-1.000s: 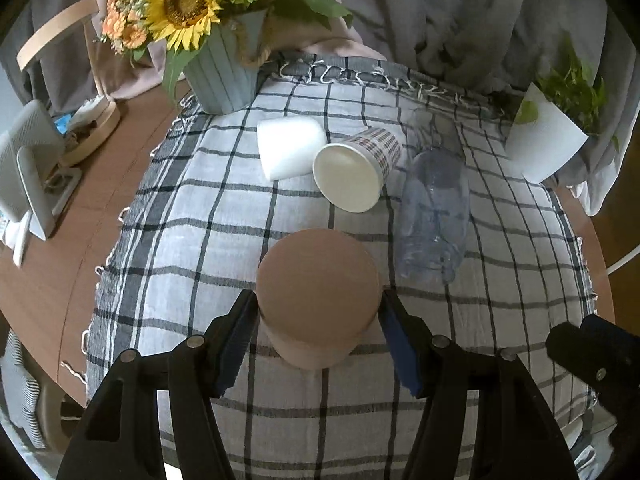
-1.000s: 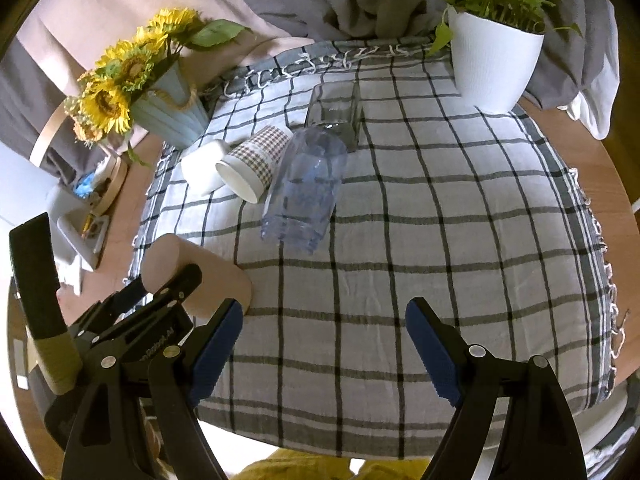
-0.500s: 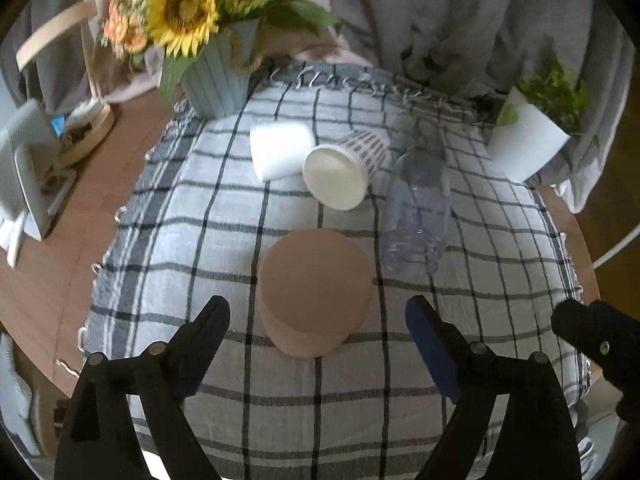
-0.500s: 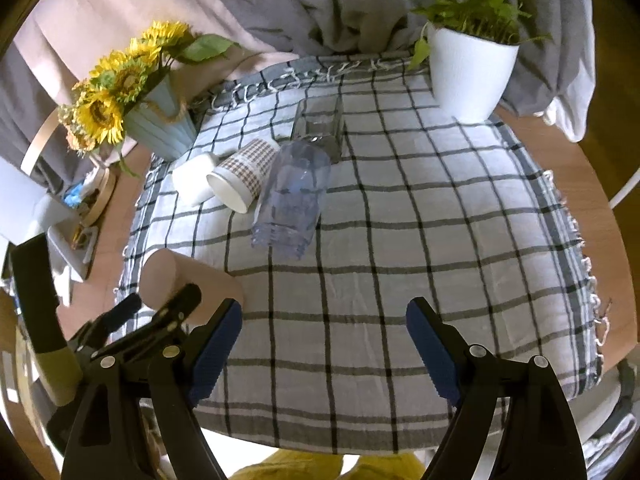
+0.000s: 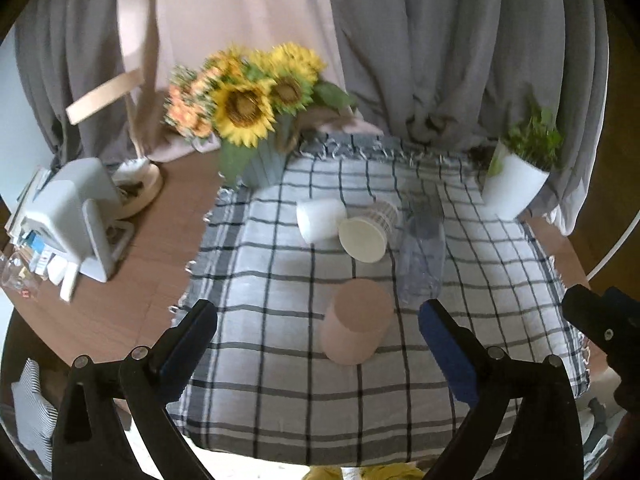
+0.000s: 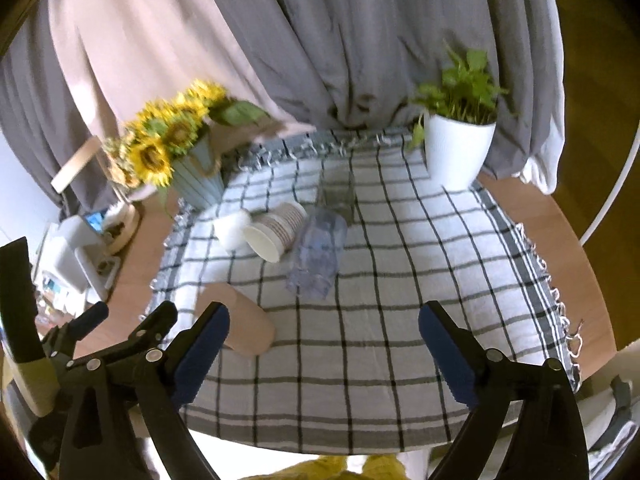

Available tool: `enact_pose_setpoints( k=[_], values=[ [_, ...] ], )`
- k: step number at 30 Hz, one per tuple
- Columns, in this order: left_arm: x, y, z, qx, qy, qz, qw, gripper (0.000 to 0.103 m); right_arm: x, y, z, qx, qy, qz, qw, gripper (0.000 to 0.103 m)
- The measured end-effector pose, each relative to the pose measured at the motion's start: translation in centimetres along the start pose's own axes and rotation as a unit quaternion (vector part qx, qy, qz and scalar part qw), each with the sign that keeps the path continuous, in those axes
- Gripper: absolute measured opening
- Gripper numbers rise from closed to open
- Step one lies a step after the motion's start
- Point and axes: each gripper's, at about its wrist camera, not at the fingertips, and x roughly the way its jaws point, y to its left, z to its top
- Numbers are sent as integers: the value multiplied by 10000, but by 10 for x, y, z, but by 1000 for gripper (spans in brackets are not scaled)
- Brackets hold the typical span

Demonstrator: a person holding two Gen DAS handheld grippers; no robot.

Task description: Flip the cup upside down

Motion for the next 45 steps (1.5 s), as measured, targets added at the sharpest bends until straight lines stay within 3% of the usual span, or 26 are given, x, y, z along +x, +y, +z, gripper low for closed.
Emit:
enact_pose_setpoints(
  k=[8, 15, 45],
  values=[
    [-35, 15, 1, 205, -543, 294, 9979, 103, -22, 22, -5, -92, -390, 70, 9992, 98],
    [-46, 25, 3, 163, -749, 350, 9964, 103, -33, 32, -9, -47, -609, 97, 9981, 99],
    [-44, 34, 5, 57, -796, 197, 9966, 103, -33, 48, -10, -86, -560, 1, 9984, 100]
  ],
)
